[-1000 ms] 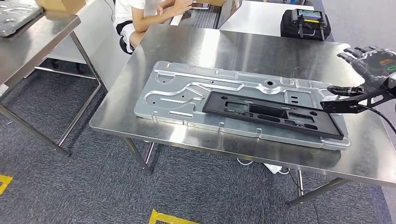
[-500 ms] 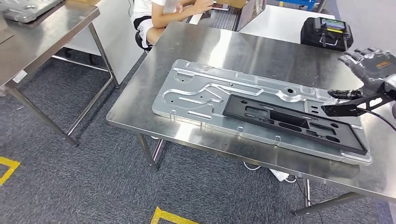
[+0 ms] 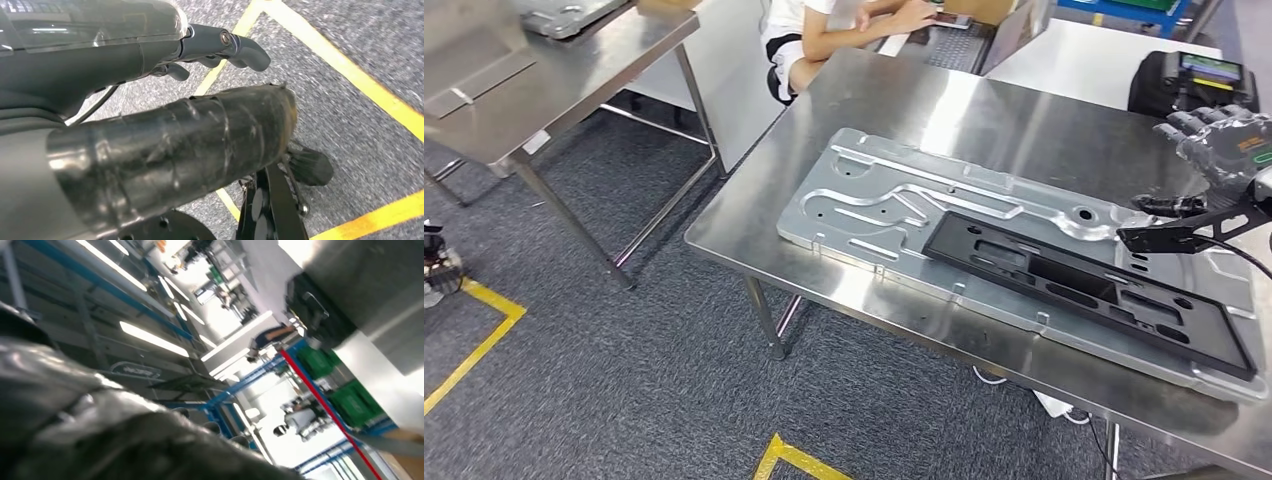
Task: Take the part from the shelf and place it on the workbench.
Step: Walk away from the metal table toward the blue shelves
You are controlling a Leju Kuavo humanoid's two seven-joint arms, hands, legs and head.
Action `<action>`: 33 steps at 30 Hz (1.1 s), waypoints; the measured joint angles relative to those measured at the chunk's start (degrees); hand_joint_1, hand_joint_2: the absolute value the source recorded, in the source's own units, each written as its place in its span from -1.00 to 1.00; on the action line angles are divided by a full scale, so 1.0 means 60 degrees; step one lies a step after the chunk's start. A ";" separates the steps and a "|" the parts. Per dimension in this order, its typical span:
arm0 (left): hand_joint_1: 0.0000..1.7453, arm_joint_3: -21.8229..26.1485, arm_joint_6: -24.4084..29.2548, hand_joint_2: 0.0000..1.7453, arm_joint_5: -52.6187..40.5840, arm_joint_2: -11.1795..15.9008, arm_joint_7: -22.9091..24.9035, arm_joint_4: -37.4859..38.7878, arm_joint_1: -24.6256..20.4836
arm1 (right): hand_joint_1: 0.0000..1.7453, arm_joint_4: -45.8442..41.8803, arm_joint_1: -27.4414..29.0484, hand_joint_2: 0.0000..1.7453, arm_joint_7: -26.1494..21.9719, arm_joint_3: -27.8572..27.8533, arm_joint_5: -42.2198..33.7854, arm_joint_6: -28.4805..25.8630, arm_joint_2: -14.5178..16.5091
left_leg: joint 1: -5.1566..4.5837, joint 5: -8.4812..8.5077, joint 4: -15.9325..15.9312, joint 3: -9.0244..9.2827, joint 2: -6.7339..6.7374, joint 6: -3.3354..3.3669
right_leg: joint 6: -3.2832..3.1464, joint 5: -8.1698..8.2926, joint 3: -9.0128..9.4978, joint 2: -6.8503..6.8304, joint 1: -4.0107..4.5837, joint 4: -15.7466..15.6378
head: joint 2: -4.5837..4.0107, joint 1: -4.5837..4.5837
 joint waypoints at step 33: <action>-1.00 0.0002 0.0160 -1.00 -0.0118 0.0009 0.0005 0.0000 0.0001 | -1.00 -0.0249 0.0700 -1.00 0.0186 -0.0457 0.0013 -0.0315 0.0202 | -0.0023 0.0741 -0.1151 0.0465 0.0307 0.0020 | 0.0011 -0.0006 0.0153 -0.0492 0.0056 -0.0127 | 0.0000 -0.0076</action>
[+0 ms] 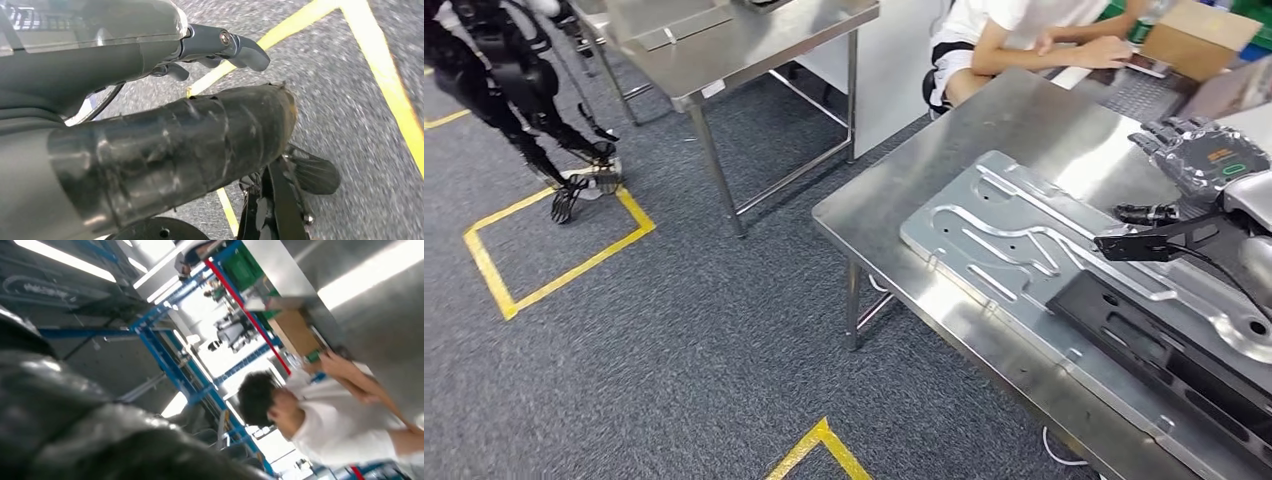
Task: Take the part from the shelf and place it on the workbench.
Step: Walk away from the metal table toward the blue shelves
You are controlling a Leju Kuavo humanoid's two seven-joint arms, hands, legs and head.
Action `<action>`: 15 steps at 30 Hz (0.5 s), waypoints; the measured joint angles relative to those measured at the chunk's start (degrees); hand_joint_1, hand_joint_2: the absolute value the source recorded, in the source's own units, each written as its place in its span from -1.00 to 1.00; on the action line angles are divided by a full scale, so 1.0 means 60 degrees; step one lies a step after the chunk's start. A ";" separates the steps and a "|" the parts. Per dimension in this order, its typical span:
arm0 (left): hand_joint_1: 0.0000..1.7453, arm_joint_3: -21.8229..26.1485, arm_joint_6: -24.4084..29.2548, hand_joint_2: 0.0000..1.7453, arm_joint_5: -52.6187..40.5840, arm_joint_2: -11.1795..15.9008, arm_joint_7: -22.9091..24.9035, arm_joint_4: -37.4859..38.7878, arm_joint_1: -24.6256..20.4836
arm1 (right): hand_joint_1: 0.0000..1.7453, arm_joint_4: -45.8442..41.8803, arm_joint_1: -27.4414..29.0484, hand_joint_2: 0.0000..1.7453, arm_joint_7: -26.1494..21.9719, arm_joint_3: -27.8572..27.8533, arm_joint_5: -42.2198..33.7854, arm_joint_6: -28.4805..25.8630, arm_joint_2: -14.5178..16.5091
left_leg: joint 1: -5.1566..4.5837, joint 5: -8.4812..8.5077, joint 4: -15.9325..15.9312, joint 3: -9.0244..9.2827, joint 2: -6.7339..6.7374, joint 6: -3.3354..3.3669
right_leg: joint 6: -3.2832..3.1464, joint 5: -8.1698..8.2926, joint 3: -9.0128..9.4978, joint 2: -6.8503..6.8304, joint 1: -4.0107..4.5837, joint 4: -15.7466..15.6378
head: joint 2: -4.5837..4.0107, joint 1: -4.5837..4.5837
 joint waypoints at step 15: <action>-1.00 0.0074 -0.0063 -1.00 0.0212 -0.0024 -0.0033 0.0000 -0.0059 | -1.00 0.0415 -0.0377 -1.00 -0.0236 -0.0163 0.0555 0.0057 0.0704 | -0.0088 0.0590 -0.1518 0.0671 -0.1012 0.0510 | 0.0301 -0.0606 -0.0700 0.1014 -0.0027 0.1657 | 0.0001 0.0015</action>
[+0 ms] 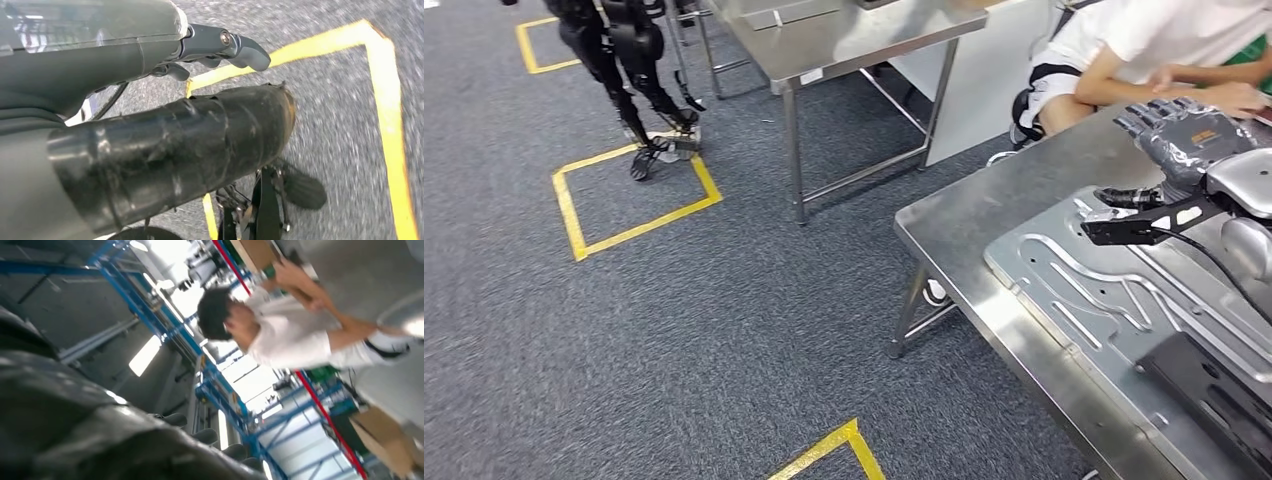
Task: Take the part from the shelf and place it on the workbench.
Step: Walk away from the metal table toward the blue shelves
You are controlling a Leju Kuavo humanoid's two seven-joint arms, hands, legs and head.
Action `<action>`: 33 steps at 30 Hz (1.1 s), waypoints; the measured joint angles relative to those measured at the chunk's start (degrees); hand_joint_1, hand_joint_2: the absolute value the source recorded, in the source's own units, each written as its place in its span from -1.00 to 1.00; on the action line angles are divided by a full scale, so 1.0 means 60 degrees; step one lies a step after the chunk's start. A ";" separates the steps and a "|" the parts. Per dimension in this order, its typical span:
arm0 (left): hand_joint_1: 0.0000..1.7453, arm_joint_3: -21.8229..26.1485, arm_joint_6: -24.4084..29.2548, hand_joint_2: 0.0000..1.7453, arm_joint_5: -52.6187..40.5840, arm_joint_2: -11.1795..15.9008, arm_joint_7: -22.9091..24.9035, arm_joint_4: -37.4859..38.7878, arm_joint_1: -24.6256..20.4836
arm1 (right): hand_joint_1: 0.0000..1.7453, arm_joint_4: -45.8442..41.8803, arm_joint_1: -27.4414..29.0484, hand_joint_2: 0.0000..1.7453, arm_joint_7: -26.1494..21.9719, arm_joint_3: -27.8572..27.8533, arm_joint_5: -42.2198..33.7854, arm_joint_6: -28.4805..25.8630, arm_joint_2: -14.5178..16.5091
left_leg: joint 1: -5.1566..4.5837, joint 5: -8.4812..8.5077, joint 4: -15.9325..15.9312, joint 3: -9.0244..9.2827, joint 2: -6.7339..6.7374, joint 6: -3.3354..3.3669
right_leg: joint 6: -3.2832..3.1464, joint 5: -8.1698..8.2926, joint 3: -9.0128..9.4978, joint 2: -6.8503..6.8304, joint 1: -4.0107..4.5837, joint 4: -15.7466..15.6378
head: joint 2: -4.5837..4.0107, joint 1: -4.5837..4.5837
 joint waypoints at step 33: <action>-1.00 0.0045 0.0050 -1.00 -0.0126 -0.0015 0.0146 0.0001 0.0015 | -1.00 0.0217 0.0155 -1.00 -0.0037 -0.0209 -0.0088 -0.0225 0.0341 | 0.0034 -0.0086 0.0133 -0.0047 -0.0379 -0.0124 | -0.0106 0.0527 0.0370 0.0651 -0.0008 -0.1147 | -0.0001 -0.0046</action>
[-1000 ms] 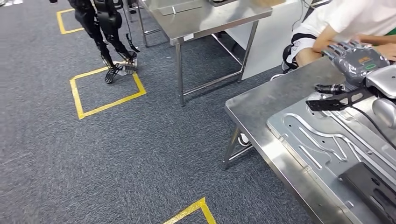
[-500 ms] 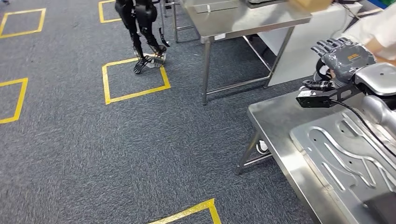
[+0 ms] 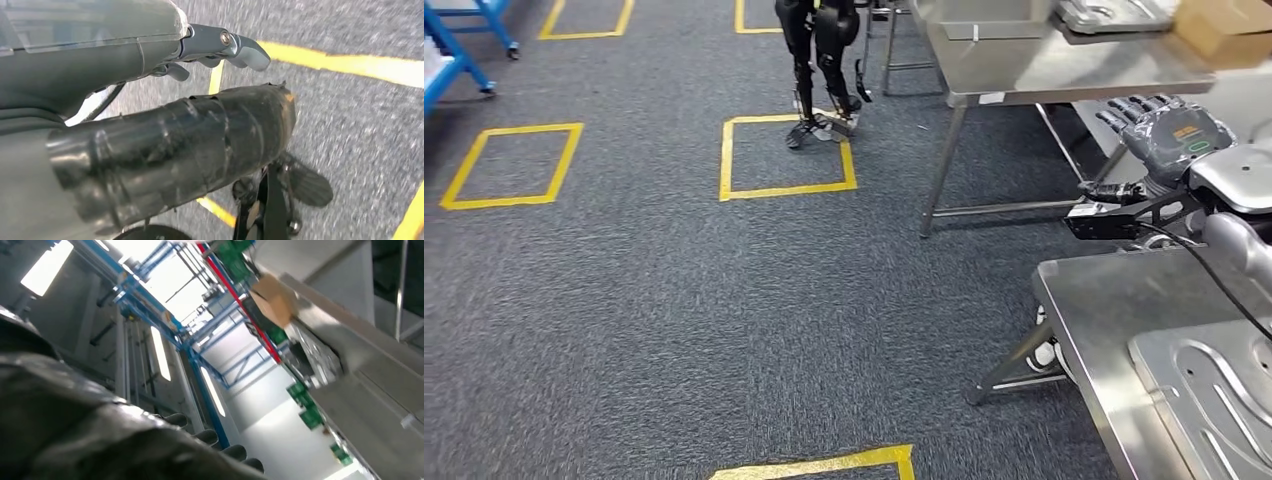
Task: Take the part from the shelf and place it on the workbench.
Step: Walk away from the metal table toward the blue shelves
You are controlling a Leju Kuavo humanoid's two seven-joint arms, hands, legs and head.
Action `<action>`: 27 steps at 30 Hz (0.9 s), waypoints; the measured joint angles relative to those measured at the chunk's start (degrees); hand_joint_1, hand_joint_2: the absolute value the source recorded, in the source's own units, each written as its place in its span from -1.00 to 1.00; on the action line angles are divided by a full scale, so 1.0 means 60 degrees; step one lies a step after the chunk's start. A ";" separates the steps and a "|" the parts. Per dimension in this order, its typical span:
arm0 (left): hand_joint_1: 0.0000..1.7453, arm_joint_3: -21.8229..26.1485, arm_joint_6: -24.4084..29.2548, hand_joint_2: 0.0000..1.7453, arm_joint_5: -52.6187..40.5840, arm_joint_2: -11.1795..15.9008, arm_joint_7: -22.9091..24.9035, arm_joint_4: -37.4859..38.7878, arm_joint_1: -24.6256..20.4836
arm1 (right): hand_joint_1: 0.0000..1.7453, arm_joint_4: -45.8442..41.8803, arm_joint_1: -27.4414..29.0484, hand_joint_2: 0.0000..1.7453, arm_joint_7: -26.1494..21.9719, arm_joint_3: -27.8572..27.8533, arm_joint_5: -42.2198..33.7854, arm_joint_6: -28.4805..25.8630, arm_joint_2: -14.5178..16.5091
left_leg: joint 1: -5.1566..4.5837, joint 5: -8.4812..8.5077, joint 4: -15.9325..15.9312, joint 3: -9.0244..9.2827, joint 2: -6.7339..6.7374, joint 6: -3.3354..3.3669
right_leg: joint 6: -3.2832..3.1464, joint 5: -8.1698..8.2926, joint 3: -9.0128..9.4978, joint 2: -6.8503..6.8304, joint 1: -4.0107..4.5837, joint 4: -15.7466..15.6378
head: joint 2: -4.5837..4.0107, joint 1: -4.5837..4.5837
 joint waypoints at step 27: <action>-1.00 0.0022 0.0111 -1.00 -0.0015 -0.0002 0.0017 -0.0001 0.0025 | -1.00 -0.0007 0.0287 -1.00 -0.0038 -0.0133 0.0067 -0.0027 -0.0055 | -0.0064 -0.0064 -0.0127 0.0181 0.0444 0.0162 | 0.0116 -0.0781 -0.0704 -0.0727 0.0026 0.1723 | 0.0001 -0.0031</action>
